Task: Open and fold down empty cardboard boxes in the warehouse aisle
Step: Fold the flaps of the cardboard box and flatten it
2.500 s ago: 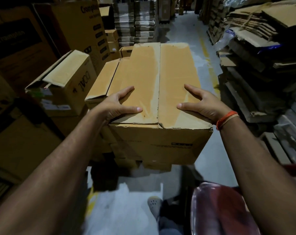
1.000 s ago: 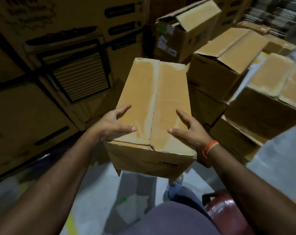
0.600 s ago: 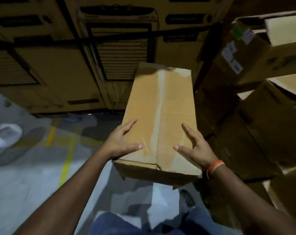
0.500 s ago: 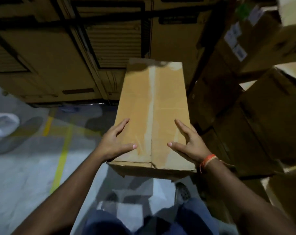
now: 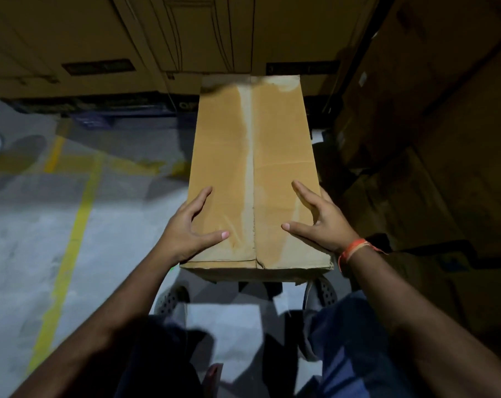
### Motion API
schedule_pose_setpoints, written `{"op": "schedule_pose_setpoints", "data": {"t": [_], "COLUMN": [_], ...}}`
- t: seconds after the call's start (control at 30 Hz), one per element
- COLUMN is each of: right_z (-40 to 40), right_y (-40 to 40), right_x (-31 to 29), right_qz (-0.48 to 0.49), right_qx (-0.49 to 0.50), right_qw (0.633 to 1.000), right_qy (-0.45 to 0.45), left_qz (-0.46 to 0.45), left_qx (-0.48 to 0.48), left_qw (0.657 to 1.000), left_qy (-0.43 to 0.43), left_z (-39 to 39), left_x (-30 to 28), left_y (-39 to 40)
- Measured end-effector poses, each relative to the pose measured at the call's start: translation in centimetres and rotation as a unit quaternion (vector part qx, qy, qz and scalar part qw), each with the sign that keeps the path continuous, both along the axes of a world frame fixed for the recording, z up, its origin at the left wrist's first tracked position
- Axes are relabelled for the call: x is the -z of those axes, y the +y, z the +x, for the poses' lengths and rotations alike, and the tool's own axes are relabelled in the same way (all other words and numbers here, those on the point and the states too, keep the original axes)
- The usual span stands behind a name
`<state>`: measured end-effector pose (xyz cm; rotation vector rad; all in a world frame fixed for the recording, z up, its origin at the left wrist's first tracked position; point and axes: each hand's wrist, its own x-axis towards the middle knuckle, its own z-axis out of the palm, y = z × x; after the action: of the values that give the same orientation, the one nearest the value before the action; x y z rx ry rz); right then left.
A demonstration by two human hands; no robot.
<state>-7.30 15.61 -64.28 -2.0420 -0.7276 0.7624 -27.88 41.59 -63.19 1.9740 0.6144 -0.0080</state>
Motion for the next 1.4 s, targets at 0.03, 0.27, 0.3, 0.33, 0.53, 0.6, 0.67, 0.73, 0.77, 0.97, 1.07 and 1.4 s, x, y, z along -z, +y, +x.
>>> {"op": "schedule_pose_setpoints", "data": {"t": [0.03, 0.27, 0.3, 0.33, 0.53, 0.6, 0.67, 0.73, 0.77, 0.97, 1.07, 1.4], "right_z": [-0.5, -4.8, -5.6, -6.3, -9.1, -9.3, -9.3, -9.2, -9.3, -9.0, -8.0, -7.2], "right_y": [-0.1, -2.7, -3.1, -3.5, -5.5, -6.1, -6.4, -6.3, -6.2, -4.3, -3.5, -1.2], "right_x": [0.7, 1.8, 1.8, 1.8, 1.3, 1.2, 0.8, 0.6, 0.8, 2.4, 3.5, 7.6], "right_qz": [0.003, 0.014, 0.014, 0.017, 0.019, 0.019, 0.022, 0.027, 0.027, -0.002, -0.017, -0.174], "right_qx": [-0.004, -0.022, -0.022, -0.021, -0.021, -0.018, -0.015, -0.016, -0.015, -0.016, -0.015, -0.002], "right_qw": [1.0, 0.999, 0.999, 0.999, 0.999, 0.999, 0.999, 0.999, 0.999, 0.999, 0.999, 0.984], "right_qy": [-0.005, -0.023, -0.021, -0.019, -0.024, -0.03, -0.032, -0.036, -0.04, -0.034, -0.027, -0.034], "left_qz": [0.004, 0.024, 0.027, 0.031, 0.067, 0.072, 0.068, 0.065, 0.063, 0.076, 0.084, 0.135], "left_qx": [-0.006, -0.019, -0.017, -0.017, -0.023, -0.032, -0.038, -0.041, -0.044, -0.046, -0.047, -0.006], "left_qw": [1.0, 0.999, 0.999, 0.999, 0.997, 0.996, 0.995, 0.995, 0.995, 0.995, 0.995, 0.971], "left_qy": [-0.004, -0.02, -0.019, -0.021, -0.044, -0.05, -0.06, -0.067, -0.068, -0.038, -0.01, 0.197], "left_z": [-0.7, -5.6, -6.3, -6.8, -9.7, -9.9, -9.8, -9.8, -9.8, -9.6, -8.6, -4.4], "left_x": [0.8, 2.0, 2.0, 2.0, 2.6, 2.7, 2.5, 2.5, 2.5, 2.8, 3.5, 8.3], "left_y": [-0.4, -3.2, -3.6, -3.9, -6.2, -7.1, -7.7, -7.6, -7.4, -5.5, -5.1, -5.3]}}
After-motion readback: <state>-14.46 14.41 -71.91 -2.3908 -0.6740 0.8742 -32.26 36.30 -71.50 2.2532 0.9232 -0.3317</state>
